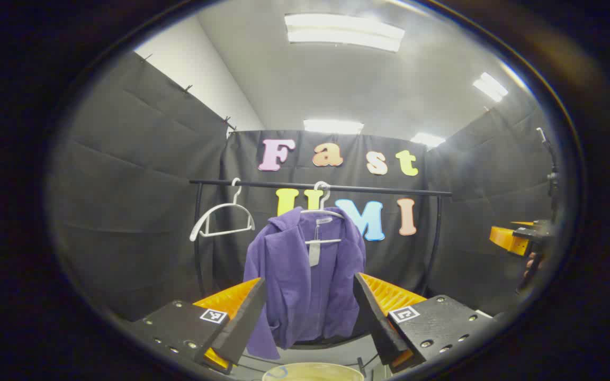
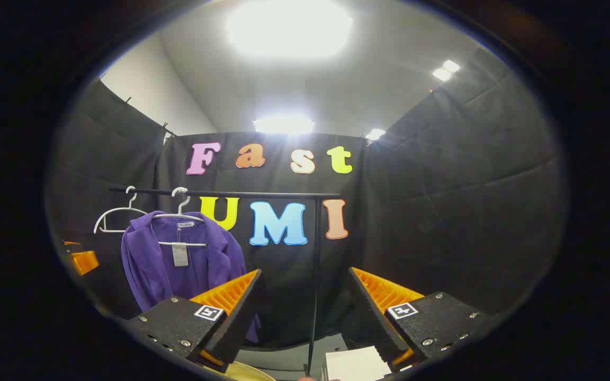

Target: Grasp the clothes on the hanger with both hands and then place them into the laundry hamper below.

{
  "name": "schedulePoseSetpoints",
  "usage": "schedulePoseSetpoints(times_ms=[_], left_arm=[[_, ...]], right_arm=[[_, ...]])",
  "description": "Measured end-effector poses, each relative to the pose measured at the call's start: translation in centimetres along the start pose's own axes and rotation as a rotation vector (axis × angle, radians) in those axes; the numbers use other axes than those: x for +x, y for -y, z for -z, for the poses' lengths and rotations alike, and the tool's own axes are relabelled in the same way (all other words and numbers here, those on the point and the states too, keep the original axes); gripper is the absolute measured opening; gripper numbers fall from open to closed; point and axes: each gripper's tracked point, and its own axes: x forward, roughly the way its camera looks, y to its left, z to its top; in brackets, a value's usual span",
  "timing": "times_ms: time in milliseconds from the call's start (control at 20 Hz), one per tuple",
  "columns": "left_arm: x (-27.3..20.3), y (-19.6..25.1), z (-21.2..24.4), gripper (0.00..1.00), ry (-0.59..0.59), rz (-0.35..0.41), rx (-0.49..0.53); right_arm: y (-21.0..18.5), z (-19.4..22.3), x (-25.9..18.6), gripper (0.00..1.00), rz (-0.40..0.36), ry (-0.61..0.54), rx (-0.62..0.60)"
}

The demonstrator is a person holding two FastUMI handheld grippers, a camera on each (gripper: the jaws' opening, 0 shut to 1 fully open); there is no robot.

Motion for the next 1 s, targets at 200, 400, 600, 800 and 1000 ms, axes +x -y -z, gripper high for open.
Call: schedulePoseSetpoints(times_ms=[200, 400, 600, 800, 1000], left_arm=[[-0.2, 0.4, 0.6, 0.94, -0.005, 0.01, 0.01], [-0.3, 1.1, 1.5, 0.98, -0.029, 0.028, 0.019], [0.0, 0.9, 1.7, 0.99, -0.034, 0.031, 0.034], [0.3, 0.3, 2.1, 0.99, -0.054, 0.015, 0.017], [1.8, -0.3, 2.7, 0.99, -0.095, -0.007, 0.016]], right_arm=[[-0.6, 0.2, -0.2, 0.96, -0.014, -0.008, -0.004], [-1.0, 1.2, -0.2, 0.96, -0.022, -0.029, 0.008], [-1.5, 1.7, 0.1, 0.96, -0.03, -0.059, 0.04], [-2.5, 1.9, 0.7, 0.96, -0.053, -0.085, 0.044], [-4.6, 1.4, 2.6, 0.96, -0.105, -0.124, 0.062]])
